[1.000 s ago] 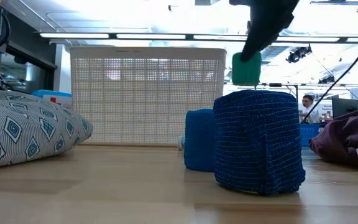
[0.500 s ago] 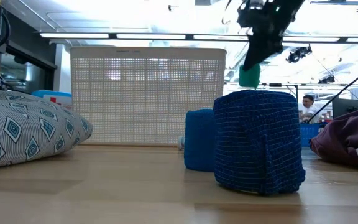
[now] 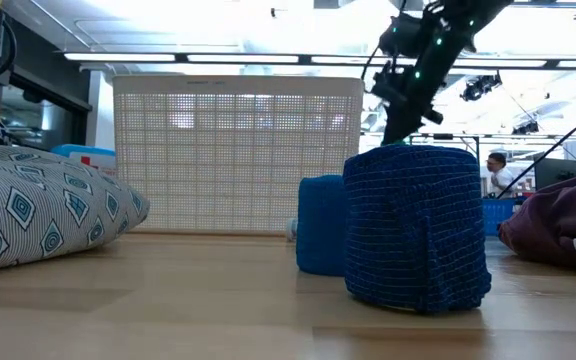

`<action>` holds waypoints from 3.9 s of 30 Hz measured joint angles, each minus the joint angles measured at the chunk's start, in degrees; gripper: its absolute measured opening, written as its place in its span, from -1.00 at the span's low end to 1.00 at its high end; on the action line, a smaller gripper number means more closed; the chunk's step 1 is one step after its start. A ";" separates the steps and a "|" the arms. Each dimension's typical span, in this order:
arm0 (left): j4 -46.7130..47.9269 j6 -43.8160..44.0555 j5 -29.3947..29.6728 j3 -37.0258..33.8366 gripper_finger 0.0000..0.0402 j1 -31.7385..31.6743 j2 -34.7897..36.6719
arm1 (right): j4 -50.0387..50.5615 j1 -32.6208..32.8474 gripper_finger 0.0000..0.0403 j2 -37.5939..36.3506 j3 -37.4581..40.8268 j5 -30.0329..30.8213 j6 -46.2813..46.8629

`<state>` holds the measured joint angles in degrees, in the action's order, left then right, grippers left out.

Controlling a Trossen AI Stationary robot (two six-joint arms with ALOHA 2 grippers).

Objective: Pick & Place Medicine items
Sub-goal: Put the green bandage into the black bin, then put the blue bandage into the black bin

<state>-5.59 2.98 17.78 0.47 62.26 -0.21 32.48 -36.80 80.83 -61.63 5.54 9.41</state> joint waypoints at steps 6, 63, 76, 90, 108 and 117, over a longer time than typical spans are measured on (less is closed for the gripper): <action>-0.01 0.00 -0.02 0.00 -0.37 0.00 0.00 | -0.24 -2.56 -0.87 5.83 0.00 -1.11 -0.76; -0.03 0.00 -0.02 0.00 -0.37 0.01 0.00 | -4.16 -4.24 -0.63 14.78 0.00 -1.23 1.31; -0.02 0.00 -0.02 0.00 -0.37 0.01 -0.01 | -2.86 -4.24 -0.63 14.78 0.00 -2.67 1.07; -0.01 0.00 -0.02 0.00 -0.37 0.02 0.00 | -2.90 -4.24 -0.60 14.78 0.00 -2.78 0.19; -0.03 0.00 -0.02 0.00 -0.37 0.00 0.00 | -3.29 -4.24 -0.24 14.18 0.00 -2.76 -0.30; -0.01 0.00 0.00 0.00 -0.37 0.01 -0.01 | -0.63 -3.43 -0.24 5.28 -0.02 -2.67 -3.68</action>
<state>-5.61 2.98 17.78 0.47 62.27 -0.22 31.86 -40.23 86.11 -61.65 2.87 5.74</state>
